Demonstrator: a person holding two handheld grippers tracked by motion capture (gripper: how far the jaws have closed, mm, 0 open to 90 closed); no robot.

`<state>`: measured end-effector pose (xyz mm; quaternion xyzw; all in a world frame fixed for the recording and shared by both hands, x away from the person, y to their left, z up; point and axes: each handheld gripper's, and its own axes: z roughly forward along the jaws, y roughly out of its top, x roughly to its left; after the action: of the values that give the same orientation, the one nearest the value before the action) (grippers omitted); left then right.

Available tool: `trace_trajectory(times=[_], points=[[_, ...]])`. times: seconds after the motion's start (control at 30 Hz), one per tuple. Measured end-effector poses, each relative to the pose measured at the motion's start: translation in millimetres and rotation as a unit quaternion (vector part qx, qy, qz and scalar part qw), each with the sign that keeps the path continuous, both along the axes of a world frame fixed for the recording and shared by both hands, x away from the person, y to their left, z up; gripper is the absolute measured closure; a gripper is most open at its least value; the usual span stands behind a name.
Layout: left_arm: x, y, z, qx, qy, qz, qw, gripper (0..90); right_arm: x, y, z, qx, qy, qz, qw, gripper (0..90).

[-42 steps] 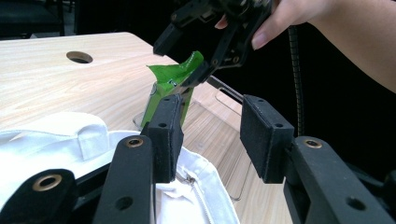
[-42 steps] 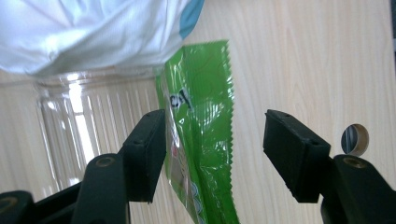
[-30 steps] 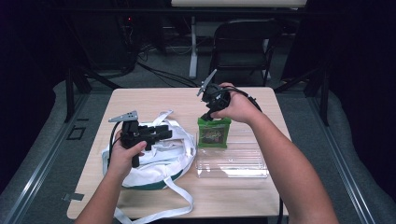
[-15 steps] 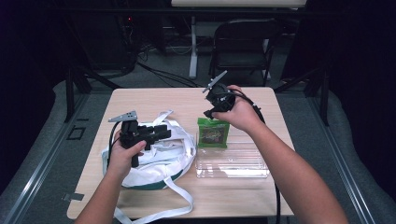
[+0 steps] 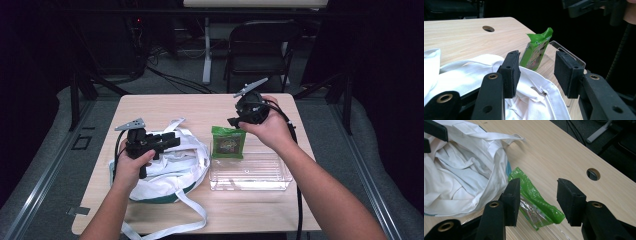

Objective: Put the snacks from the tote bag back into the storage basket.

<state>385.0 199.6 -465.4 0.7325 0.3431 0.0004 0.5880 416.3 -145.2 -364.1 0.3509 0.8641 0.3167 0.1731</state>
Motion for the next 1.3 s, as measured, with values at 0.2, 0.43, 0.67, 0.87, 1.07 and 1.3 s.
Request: trace_trajectory(times=[0.2,0.43,0.67,0.87,1.07,1.3], points=[[0.0,2.8,1.1,0.003,-0.002,0.003,1.0,55.2,-16.8,-7.3,-0.9,0.014,-0.005,0.0,0.9999,54.8],[-0.2,4.3,0.6,0.016,-0.005,0.022,0.9996,55.2,-40.7,-13.6,-9.5,0.03,-0.019,-0.003,0.9994,56.0],[-0.2,5.1,0.1,0.032,-0.008,0.033,0.9989,55.3,-57.5,-21.9,-22.5,0.065,-0.022,-0.011,0.9976,56.7],[0.4,5.5,-1.7,0.035,-0.008,0.035,0.9987,55.3,-74.3,-26.8,-34.6,0.064,-0.043,-0.019,0.9969,56.7],[0.5,6.5,-2.2,0.036,-0.008,0.037,0.9986,55.3,-91.5,-33.9,-54.0,0.081,-0.044,-0.021,0.9955,56.7],[0.8,6.5,-3.8,0.044,-0.008,0.045,0.998,55.1,-108.2,-38.8,-74.7,0.069,-0.048,-0.024,0.9962,55.9]])
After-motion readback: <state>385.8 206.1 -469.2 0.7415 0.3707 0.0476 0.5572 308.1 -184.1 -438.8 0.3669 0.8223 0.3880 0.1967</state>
